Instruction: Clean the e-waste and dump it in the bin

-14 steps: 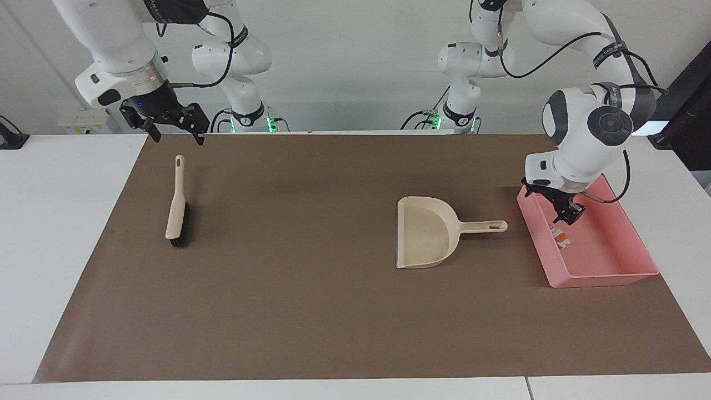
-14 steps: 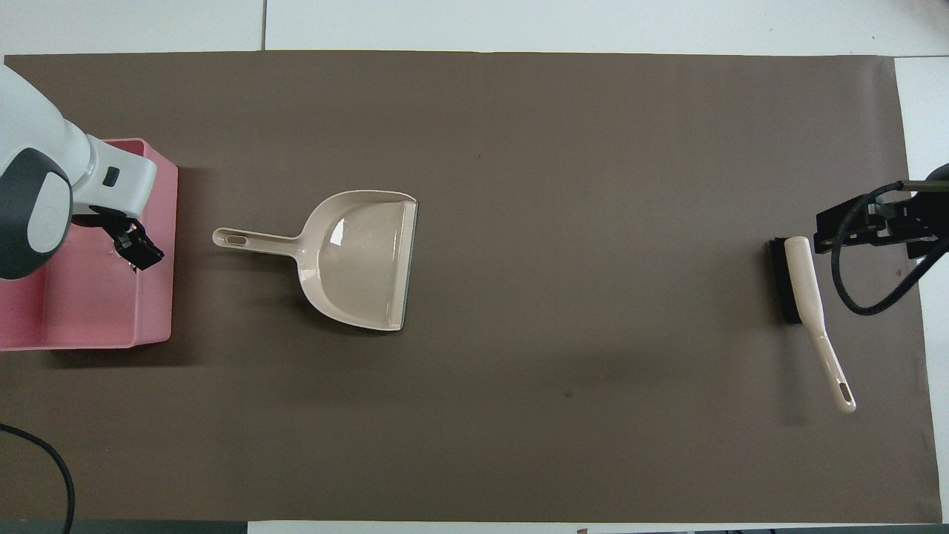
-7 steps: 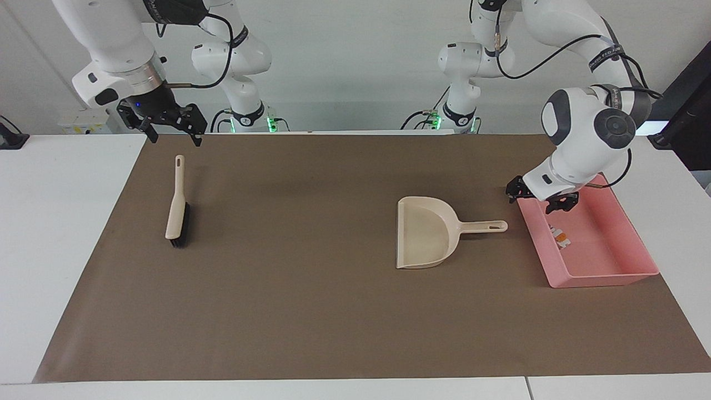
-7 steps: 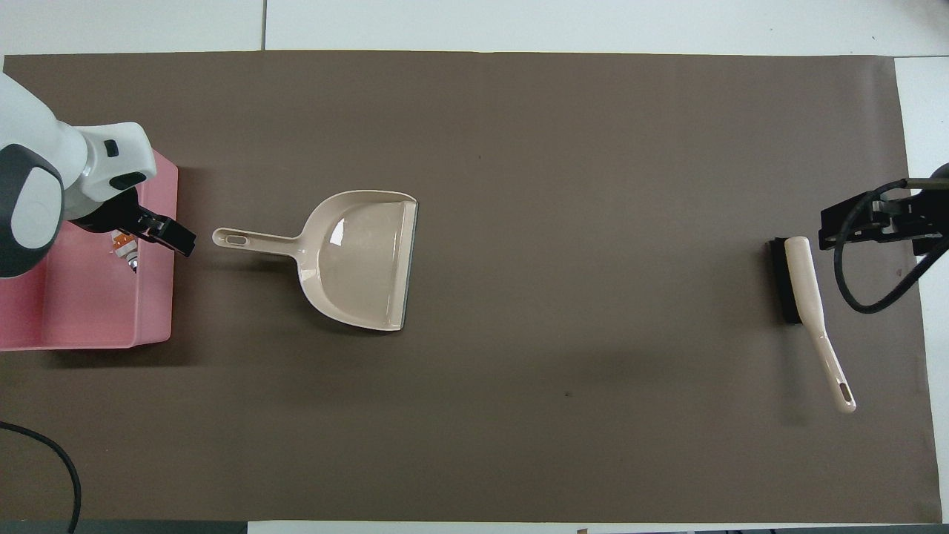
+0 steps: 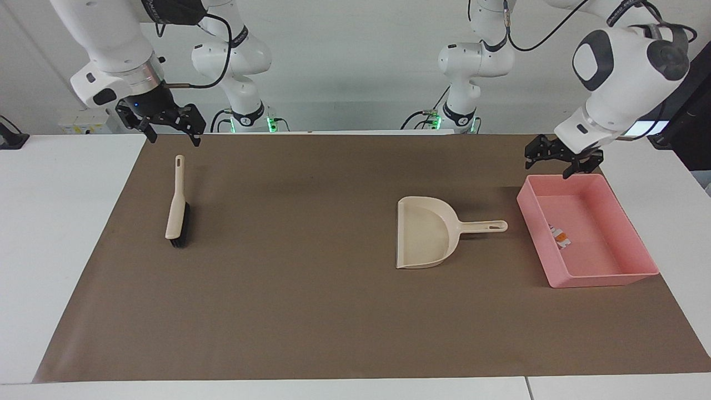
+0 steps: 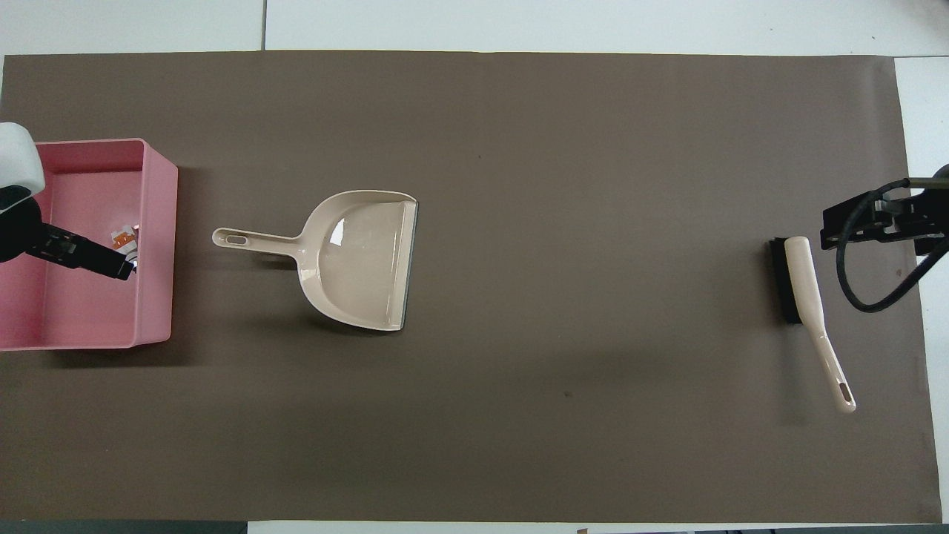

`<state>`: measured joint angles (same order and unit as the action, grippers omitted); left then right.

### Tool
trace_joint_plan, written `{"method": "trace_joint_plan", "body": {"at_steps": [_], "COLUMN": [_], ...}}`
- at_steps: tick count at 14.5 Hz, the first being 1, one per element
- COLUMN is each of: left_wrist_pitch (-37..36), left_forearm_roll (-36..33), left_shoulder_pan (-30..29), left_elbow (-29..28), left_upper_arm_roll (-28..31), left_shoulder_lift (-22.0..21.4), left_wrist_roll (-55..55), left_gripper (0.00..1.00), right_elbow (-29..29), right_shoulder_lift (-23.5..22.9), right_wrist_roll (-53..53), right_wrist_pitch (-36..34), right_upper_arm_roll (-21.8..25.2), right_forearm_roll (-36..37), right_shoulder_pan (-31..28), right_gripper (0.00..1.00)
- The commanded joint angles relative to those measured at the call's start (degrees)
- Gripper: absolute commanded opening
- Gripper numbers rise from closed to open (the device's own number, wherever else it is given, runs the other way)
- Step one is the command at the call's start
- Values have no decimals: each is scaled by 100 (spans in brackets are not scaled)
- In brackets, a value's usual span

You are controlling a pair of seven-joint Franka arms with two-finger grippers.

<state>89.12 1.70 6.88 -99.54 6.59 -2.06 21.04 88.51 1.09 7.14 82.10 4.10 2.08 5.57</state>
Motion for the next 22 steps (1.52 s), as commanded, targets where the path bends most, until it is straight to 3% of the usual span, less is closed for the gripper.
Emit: {"method": "trace_joint_plan", "body": {"at_steps": [1, 3, 7, 9, 12, 17, 22], "left_wrist_pitch": [-341, -439, -1377, -1520, -1529, -599, -562], "left_forearm_roll": [32, -11, -3, 32, 32, 23, 6], "left_shoulder_pan": [-196, -275, -258, -223, -188, -152, -144], "left_elbow": [30, 486, 1917, 2324, 2081, 604, 734], "left_upper_arm_roll": [44, 44, 44, 44, 17, -9, -35], "left_shoulder_lift": [-137, -6, 793, 1005, 805, -188, -119], "left_wrist_roll": [-91, -335, -557, -644, -627, -610, -636], "left_gripper": [99, 99, 99, 99, 99, 99, 99], "right_elbow": [-1, -1, -1, -1, -1, -1, -1], "right_shoulder_lift": [6, 6, 6, 6, 6, 6, 6], "right_wrist_roll": [-47, -55, -55, -55, -55, -55, -55], "right_wrist_pitch": [43, 43, 43, 43, 43, 43, 43], "right_upper_arm_roll": [-6, -6, -6, -6, -6, -6, -6], "right_forearm_roll": [-24, -24, -24, -24, -24, -24, -24], "right_shoulder_pan": [-47, -47, -47, -47, -47, -47, -47], "right_gripper": [99, 99, 99, 99, 99, 99, 99]}}
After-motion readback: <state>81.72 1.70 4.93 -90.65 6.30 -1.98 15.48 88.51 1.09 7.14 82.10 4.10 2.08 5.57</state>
